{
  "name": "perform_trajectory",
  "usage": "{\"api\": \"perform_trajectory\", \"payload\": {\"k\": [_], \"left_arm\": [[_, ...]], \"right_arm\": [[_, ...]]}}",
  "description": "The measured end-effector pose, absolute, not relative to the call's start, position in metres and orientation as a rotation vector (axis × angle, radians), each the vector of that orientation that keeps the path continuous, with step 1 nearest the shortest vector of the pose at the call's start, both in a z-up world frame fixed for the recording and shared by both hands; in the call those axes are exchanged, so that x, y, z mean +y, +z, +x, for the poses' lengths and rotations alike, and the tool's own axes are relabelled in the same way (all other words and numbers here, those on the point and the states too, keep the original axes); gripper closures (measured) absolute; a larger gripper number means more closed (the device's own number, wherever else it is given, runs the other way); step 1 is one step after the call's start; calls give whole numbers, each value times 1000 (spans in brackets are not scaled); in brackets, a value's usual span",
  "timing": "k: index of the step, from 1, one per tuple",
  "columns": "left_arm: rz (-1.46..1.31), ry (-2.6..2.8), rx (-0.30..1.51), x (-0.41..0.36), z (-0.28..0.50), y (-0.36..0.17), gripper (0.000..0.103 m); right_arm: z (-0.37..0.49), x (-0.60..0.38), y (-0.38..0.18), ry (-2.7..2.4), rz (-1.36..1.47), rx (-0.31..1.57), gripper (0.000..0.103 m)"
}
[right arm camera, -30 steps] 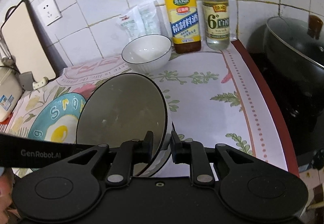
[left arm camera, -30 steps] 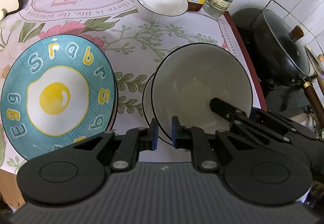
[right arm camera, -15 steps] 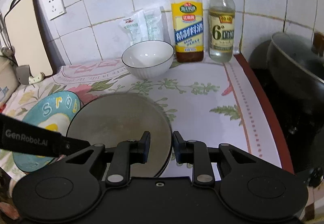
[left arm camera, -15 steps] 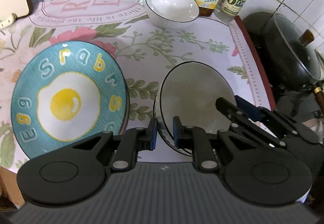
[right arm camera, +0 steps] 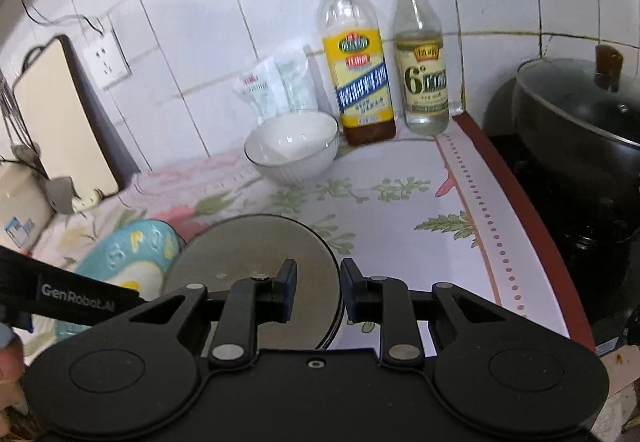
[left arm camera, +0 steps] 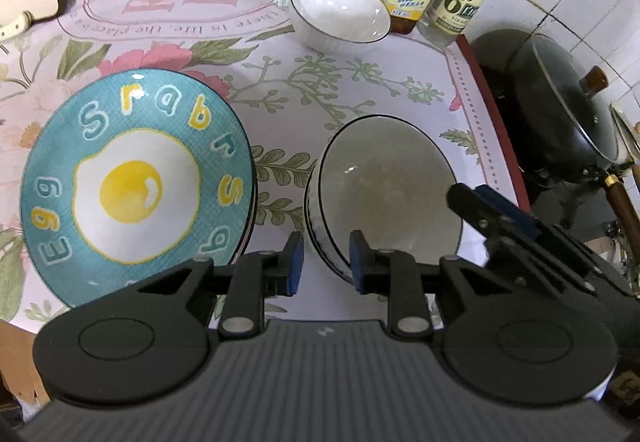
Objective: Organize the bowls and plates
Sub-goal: 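Open both grippers and release the stacked bowl, then move both grippers to the small white bowl by the bottles and grip its rim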
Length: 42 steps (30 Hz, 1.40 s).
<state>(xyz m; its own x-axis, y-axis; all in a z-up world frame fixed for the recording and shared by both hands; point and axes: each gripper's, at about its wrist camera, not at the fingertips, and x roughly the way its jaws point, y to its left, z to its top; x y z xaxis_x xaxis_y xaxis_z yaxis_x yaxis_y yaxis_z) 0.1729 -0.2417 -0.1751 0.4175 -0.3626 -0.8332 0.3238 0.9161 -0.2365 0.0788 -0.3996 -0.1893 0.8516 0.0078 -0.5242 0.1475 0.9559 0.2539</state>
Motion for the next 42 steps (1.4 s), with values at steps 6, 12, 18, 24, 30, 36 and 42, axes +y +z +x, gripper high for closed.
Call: {"api": "perform_trajectory", "payload": {"k": [6,12,18,24,30,36,42], "left_arm": [[-15,-462,1001,-228,150,-156,79],[8,-510,920,-215,132,-137,79],[73,-548,892,-218,125,-122,79],[113,-570,861,-226,128,-111,79],[141,-591,825,-232,139,-105,72],[178,-587,804,-237,166,-106,62],[91,-639,771,-231,200,-112,54]], "right_arm": [[47,-396,-169,-61,261,487,72],[19,-394,-155,-26,227,424,69],[4,-392,-146,7,179,386,64],[1,-393,-132,60,134,357,52],[12,-398,-120,124,63,320,37],[42,-419,-122,164,47,317,30],[88,-452,-138,171,162,358,30]]}}
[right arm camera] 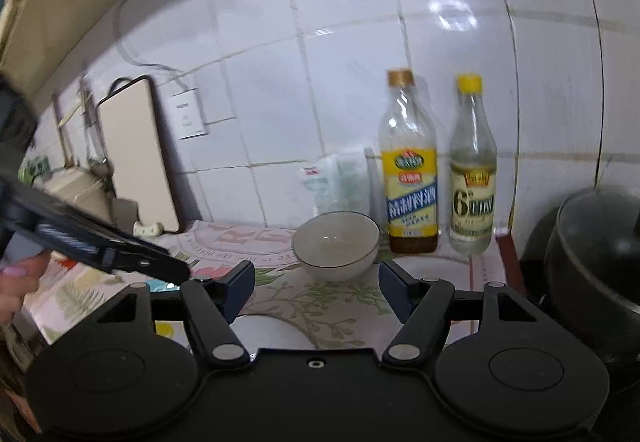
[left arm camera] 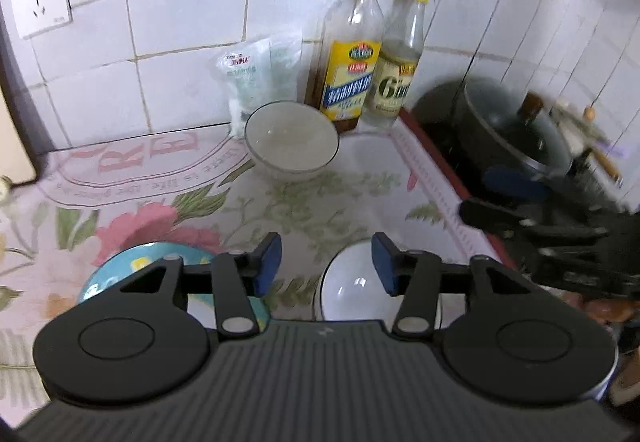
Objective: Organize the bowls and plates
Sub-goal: 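Move both grippers to the small white bowl by the bottles and grip its rim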
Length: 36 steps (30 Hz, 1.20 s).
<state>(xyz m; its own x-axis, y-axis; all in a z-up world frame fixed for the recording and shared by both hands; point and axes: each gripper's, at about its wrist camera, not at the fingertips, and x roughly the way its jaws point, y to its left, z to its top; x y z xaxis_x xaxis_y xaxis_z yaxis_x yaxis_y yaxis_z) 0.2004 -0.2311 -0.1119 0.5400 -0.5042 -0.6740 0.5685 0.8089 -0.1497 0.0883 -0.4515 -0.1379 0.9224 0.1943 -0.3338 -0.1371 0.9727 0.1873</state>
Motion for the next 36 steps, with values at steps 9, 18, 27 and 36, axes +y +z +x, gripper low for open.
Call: {"api": "perform_trajectory", "payload": {"k": [9,18,27,36], "left_arm": [[14,-603,720,-233,259,-139,53],[-45,-583,784,-249,324,-168,41],[-13,-561,789,-254,360,-195,56],[-73,-560,833,-255,379,-203,74]], "right_arm": [[164,-485,-173,235,398,420,30],[238,-505,-200,274,565,530,30],[291,-509,-226,201,587,631,40],[307,-506,-235,154,630,639,67]]}}
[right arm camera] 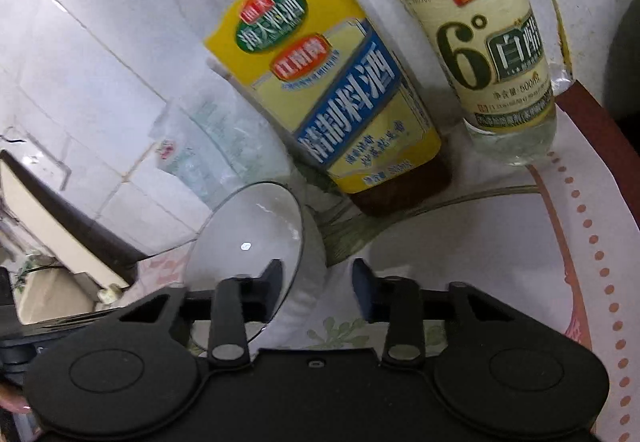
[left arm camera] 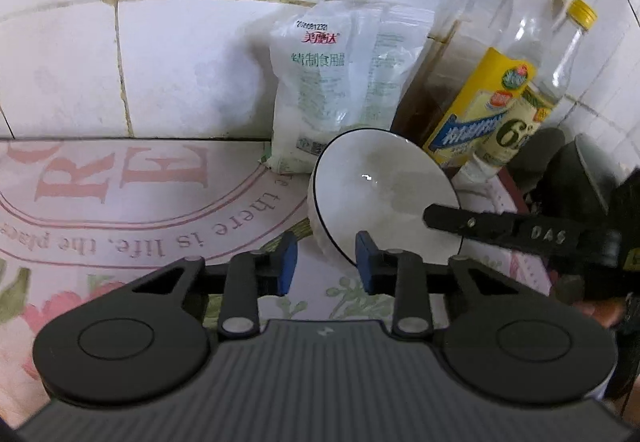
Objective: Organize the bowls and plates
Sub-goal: 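Move both grippers to the small white bowl by the bottles and grip its rim, then lift the small white bowl with both grippers and carry it over the bowl pair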
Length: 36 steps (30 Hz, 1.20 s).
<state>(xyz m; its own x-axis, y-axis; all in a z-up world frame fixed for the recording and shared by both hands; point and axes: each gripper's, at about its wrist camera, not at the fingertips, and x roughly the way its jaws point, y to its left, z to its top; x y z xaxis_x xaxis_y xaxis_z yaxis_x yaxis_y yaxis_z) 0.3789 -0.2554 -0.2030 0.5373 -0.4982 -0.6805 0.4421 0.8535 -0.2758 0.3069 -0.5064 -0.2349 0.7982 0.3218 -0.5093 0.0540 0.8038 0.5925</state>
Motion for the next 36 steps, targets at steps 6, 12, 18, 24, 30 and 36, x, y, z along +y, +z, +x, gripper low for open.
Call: {"api": "perform_trajectory", "payload": {"k": [6,12,18,24,30,36], "left_arm": [[-137,-504,828,-270,366,-207,81],[-196,-449,881,-269,373,-208,84],[-206,-442,869,-270,371,-207,85],[-137,-470,816,-271,340,-195,85],[-115,-486,789,-264,311,-165,85],[-120,-530,779,-251,273,-135,85]], "right_arm": [[317,-498,-230,122,621,664,84],[321,-487,-226,75,577,678,85],[332,-479,-226,39,526,712,85],[318,-481,-221,34,569,711,90],[277,-480,-194,61,584,634,88],[224,-481,-171,66,636,575,88]]}}
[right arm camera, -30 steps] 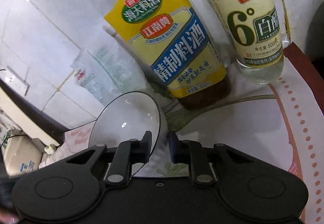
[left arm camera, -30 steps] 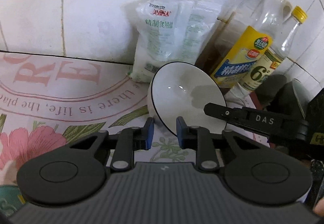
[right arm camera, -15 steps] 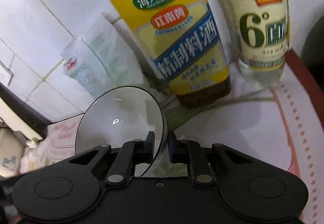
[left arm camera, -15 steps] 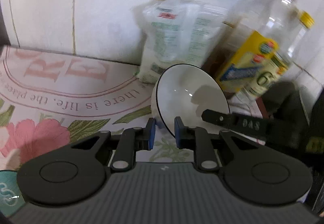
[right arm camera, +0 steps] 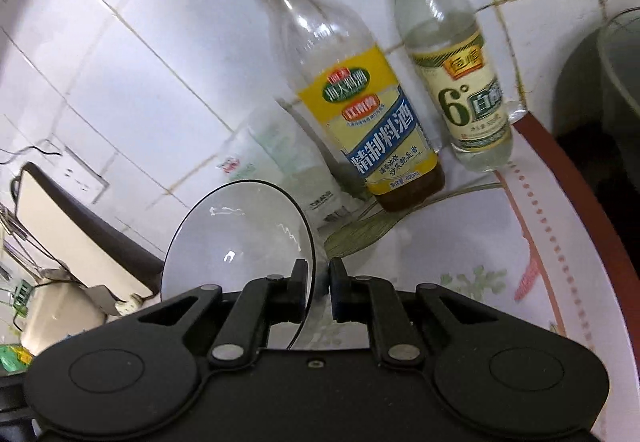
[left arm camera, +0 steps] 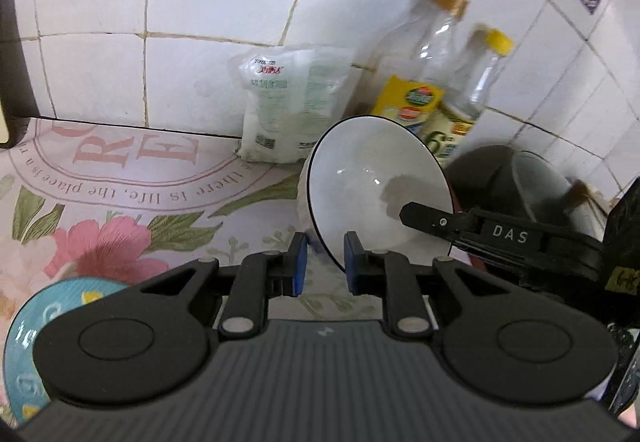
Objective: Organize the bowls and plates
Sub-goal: 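Lift the small white bowl with both grippers and carry it over the bowl pair, then lower the small white bowl into the nested bowls with both grippers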
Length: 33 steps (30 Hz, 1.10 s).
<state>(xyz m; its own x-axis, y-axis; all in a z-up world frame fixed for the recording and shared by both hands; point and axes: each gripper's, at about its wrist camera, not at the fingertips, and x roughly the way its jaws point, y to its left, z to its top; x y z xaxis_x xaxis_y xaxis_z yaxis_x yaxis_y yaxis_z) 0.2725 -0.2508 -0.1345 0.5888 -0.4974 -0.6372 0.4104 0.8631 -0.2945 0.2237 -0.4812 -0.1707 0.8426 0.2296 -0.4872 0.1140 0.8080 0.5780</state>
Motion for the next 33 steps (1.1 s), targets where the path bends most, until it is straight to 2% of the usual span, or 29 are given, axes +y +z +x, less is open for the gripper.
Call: {"api": "perform_trajectory", "payload": {"k": [5,9,15,27,33], "left_arm": [[-91,-527,780,-243,239,-114,85],[-75,-526,859,-240,212,-102,85],[-37,-521,845,-240,170,-92,85],[16,-449,896,-256,142,-127,86],[128,-432,936,-268,143,-141,86]], "right_arm": [[188,-470,-150,72,621,583,87],[161,-465,-143,96,622,564,87],[119,-457,-138,118,605,543,87],[85,-457,-163,130,575,553,86],[82,-454,-182,150,548,569,86]]}}
